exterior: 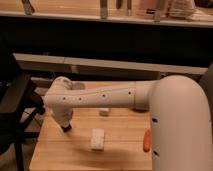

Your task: Knock the eraser over

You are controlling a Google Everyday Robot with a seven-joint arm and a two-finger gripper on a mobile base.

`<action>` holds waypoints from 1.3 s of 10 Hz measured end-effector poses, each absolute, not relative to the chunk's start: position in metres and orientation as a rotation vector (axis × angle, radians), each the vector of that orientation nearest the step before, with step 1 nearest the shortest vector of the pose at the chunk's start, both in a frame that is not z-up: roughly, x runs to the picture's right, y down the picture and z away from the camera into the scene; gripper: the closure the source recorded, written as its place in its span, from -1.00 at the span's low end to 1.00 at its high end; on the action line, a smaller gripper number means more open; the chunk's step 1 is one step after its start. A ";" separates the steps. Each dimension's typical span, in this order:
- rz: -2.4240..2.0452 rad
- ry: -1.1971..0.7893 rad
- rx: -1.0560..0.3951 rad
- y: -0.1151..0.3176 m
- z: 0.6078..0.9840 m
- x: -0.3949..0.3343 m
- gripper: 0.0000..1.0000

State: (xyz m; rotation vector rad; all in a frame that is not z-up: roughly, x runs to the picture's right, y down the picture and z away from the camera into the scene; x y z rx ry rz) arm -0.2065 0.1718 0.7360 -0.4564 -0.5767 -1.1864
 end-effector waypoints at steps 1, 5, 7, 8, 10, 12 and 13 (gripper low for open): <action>-1.187 -0.577 -0.455 0.171 0.736 -0.209 0.99; -1.189 -0.577 -0.452 0.170 0.738 -0.211 0.99; -1.190 -0.579 -0.450 0.169 0.738 -0.214 0.99; -1.191 -0.579 -0.449 0.169 0.739 -0.216 0.99; -1.193 -0.580 -0.447 0.169 0.739 -0.218 0.99; -1.189 -0.579 -0.446 0.167 0.740 -0.218 0.99; -1.190 -0.578 -0.445 0.167 0.741 -0.219 0.99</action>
